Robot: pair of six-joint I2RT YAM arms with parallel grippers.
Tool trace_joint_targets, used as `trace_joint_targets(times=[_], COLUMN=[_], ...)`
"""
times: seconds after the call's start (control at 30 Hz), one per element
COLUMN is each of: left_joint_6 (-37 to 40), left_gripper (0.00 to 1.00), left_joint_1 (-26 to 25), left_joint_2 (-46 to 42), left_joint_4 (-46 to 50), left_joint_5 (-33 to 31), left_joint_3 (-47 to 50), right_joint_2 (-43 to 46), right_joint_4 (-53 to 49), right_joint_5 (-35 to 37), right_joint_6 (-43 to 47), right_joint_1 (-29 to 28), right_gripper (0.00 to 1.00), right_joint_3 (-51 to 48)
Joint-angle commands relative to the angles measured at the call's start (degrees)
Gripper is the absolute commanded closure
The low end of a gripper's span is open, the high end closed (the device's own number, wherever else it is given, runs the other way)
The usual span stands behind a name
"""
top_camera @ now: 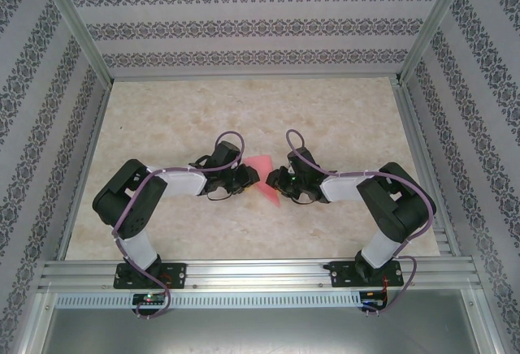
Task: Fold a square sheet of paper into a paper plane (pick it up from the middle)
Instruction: Fold the wing for the fifth time at the center of the table.
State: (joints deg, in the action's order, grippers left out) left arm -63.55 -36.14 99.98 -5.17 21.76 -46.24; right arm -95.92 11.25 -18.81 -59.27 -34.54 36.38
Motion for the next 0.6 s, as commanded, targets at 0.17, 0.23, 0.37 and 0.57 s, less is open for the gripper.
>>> trace_joint_targets(times=[0.17,0.23,0.37,0.57], left_joint_6=[-1.2,-1.0,-0.8,0.3], left_gripper=[0.72,0.74,0.86,0.98], left_joint_1=[-0.1,0.0,0.0,0.0], left_joint_2=[-1.4,-1.0,-0.4,-2.0], left_joint_4=[-4.1,-3.6,-3.2,-0.9], left_joint_5=[-2.0,-2.1,-1.8,-3.0], left_joint_3=[1.2,1.0,0.7,0.5], right_joint_2=[-3.6,-3.8,-3.5,0.5], right_joint_4=[-1.7,-1.3,-1.0,-2.4], right_joint_5=[1.9,1.7,1.4,1.9], right_joint_6=[1.2,1.4,2.8,8.7], right_joint_1=[0.6,0.6,0.6,0.4], right_gripper=[0.70,0.70,0.68,0.59], right_joint_3=[-2.8,-2.9,-2.5,0.4])
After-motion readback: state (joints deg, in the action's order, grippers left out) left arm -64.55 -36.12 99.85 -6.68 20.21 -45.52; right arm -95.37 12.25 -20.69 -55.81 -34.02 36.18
